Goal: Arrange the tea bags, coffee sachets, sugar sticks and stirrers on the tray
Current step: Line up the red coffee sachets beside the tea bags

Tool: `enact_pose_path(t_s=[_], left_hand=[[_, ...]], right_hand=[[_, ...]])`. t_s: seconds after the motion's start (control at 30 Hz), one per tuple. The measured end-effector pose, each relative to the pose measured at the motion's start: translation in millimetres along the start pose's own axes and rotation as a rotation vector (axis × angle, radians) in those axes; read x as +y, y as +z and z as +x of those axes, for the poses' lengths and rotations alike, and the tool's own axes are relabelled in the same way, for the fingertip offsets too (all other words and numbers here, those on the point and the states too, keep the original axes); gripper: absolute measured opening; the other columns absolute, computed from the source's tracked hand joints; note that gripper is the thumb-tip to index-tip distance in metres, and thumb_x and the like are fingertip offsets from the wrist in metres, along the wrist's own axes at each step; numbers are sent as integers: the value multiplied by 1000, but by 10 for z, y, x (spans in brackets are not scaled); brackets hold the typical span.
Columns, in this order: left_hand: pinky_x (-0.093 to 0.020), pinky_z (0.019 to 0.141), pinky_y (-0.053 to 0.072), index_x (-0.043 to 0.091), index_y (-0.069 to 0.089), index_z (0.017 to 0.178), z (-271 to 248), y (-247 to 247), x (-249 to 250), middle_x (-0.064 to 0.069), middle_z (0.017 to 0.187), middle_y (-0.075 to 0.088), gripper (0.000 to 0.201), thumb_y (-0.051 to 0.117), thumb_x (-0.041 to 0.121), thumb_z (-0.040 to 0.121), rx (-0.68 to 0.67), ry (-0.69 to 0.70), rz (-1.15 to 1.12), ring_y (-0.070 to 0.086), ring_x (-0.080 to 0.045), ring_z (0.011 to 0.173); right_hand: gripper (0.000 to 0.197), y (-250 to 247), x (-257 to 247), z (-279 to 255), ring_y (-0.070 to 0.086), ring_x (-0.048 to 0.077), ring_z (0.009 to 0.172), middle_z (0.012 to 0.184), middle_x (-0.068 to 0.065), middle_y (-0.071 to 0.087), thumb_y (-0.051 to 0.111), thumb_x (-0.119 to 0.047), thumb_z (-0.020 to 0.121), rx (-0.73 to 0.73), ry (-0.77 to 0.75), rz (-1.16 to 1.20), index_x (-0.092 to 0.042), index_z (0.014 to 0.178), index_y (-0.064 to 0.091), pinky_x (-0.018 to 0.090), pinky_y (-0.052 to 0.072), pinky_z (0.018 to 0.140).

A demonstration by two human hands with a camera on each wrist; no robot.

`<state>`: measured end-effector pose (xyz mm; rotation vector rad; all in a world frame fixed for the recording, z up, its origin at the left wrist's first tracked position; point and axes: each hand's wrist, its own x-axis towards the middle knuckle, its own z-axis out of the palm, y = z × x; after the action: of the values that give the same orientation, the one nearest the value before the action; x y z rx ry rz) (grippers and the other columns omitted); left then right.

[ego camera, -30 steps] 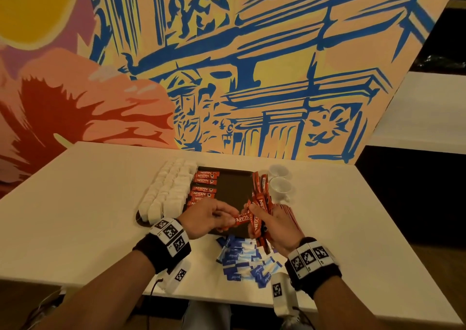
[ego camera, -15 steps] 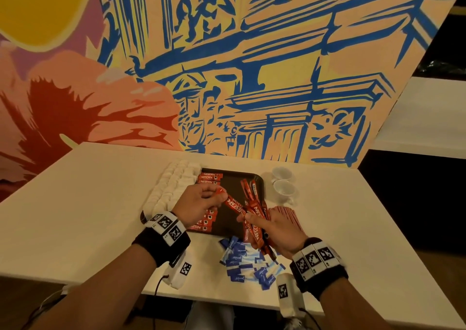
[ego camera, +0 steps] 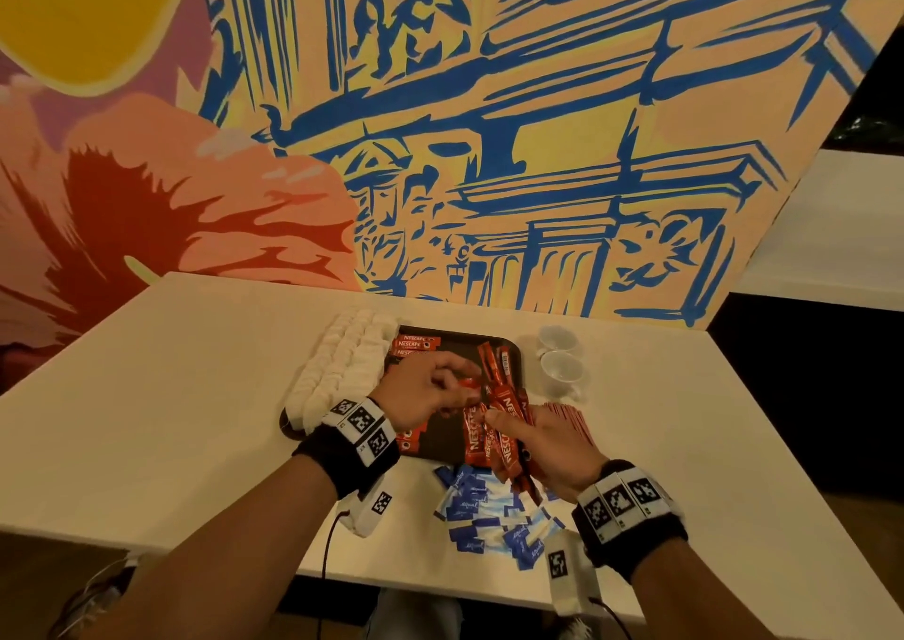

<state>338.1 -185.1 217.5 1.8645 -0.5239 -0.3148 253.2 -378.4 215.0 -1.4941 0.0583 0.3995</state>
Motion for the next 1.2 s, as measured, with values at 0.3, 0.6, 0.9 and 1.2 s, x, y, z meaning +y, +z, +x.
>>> enact_pose_path(t_s=[0.3,0.6,0.9,1.2], left_hand=[[-34,70,54,5,63,114,131,158,-131,-9,92,73,32,65,30,94,47,-228,-398,67,-21,79],[-32,75,61,11,57,128,116,316,-74,-17,105,74,37,67,8,92,-200,-273,-438,72,-26,90],[-23,60,53,9,66,108,358,285,-415,-6,92,70,16,54,11,98,42,-410,-61,63,-13,75],[-40,88,53,-1,63,124,900,-367,-950,-18,108,68,35,50,22,101,235,-554,133,61,-22,88]], right_hand=[[26,-185,-19,58,61,23,58,73,15,67,64,-24,97,93,-31,140,-1,108,65,33,54,58],[28,-226,12,100,61,25,60,73,17,66,59,-28,101,142,-47,122,-2,109,67,35,54,61],[26,-393,203,90,60,22,63,92,17,73,53,-30,105,314,-43,36,-8,109,65,37,53,65],[29,-621,274,392,68,12,74,78,-7,74,51,-44,103,311,-28,-238,-20,106,66,49,56,88]])
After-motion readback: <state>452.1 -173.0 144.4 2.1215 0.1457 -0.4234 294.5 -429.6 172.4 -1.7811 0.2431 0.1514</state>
